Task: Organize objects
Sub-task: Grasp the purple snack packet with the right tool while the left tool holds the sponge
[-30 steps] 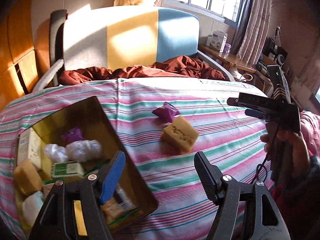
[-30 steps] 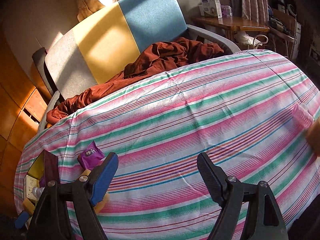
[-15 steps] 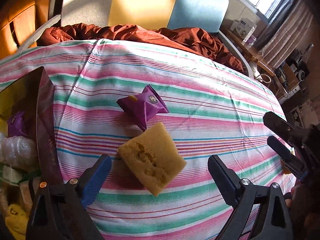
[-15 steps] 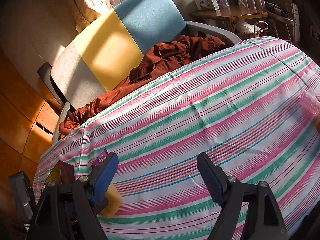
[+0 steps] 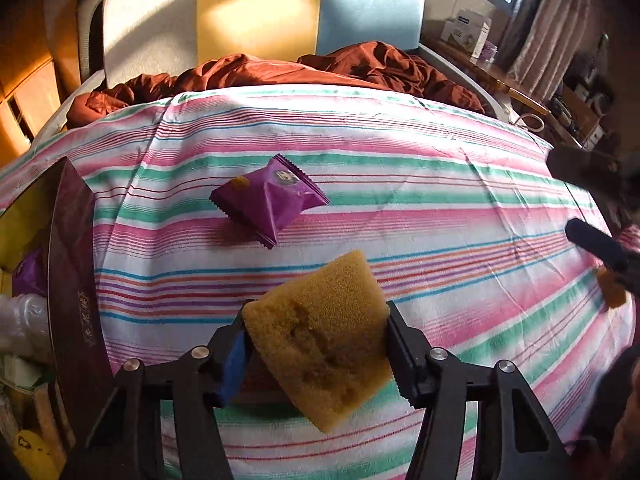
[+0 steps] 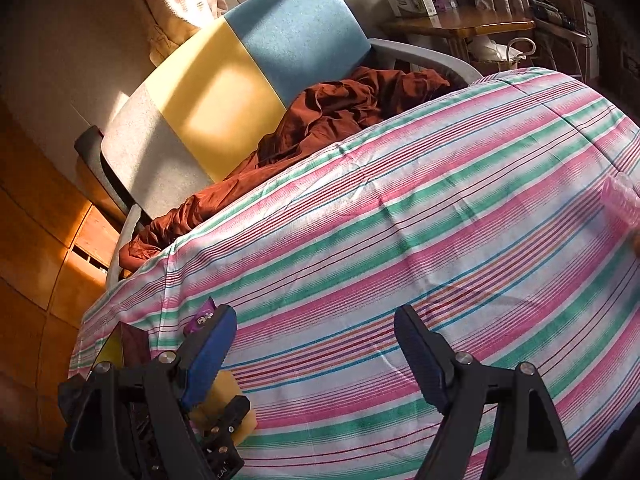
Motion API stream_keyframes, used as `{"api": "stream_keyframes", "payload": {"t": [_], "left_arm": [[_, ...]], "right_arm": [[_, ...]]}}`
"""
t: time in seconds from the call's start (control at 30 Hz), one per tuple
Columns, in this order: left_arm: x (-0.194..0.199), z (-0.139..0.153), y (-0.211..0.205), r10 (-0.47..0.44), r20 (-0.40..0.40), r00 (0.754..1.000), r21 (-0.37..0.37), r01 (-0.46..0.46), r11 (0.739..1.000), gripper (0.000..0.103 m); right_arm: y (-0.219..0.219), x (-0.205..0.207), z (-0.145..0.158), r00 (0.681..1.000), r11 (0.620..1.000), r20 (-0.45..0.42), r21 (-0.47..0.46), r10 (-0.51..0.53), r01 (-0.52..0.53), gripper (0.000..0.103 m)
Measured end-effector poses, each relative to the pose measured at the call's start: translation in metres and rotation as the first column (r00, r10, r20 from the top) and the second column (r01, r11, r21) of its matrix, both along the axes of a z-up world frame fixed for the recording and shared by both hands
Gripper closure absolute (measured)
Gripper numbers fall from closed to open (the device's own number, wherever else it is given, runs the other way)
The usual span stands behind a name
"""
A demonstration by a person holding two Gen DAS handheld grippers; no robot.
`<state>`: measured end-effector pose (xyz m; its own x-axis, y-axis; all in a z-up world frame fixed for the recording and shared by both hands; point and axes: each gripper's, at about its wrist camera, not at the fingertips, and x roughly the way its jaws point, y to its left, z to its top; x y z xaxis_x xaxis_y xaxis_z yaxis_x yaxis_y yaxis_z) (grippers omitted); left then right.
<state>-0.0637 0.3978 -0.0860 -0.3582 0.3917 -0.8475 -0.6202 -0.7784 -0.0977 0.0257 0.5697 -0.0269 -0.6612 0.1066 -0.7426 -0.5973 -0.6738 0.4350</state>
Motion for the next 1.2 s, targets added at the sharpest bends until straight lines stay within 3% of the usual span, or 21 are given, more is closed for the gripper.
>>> {"api": "stream_keyframes", "payload": {"t": [0.13, 0.33, 0.63, 0.8, 1.03, 1.2], "left_arm": [[0.044, 0.001, -0.023, -0.152, -0.078, 0.985, 0.016, 0.153, 0.988, 0.043], [0.086, -0.002, -0.048, -0.267, -0.274, 0.924, 0.029, 0.285, 0.958, 0.043], [0.071, -0.015, -0.052, -0.218, -0.212, 0.953, 0.103, 0.244, 0.964, 0.045], [0.072, -0.017, -0.054, -0.214, -0.213, 0.953, 0.114, 0.242, 0.964, 0.045], [0.070, -0.018, -0.056, -0.210, -0.195, 0.958, 0.142, 0.239, 0.960, 0.045], [0.069, -0.019, -0.057, -0.212, -0.187, 0.959, 0.153, 0.241, 0.958, 0.044]], "right_arm": [[0.000, -0.004, -0.006, 0.999, 1.000, 0.030, -0.013, 0.012, -0.012, 0.021], [-0.011, -0.017, -0.016, 0.994, 0.998, 0.092, 0.008, 0.066, -0.067, 0.021], [-0.034, -0.040, -0.029, 0.963, 0.973, 0.140, 0.000, 0.229, -0.231, 0.021], [-0.059, -0.060, -0.034, 0.907, 0.919, 0.151, -0.032, 0.393, -0.393, 0.021], [-0.091, -0.119, -0.038, 0.791, 0.813, 0.270, 0.046, 0.549, -0.581, 0.020], [-0.100, -0.160, -0.050, 0.761, 0.793, 0.309, 0.034, 0.571, -0.608, 0.020]]}}
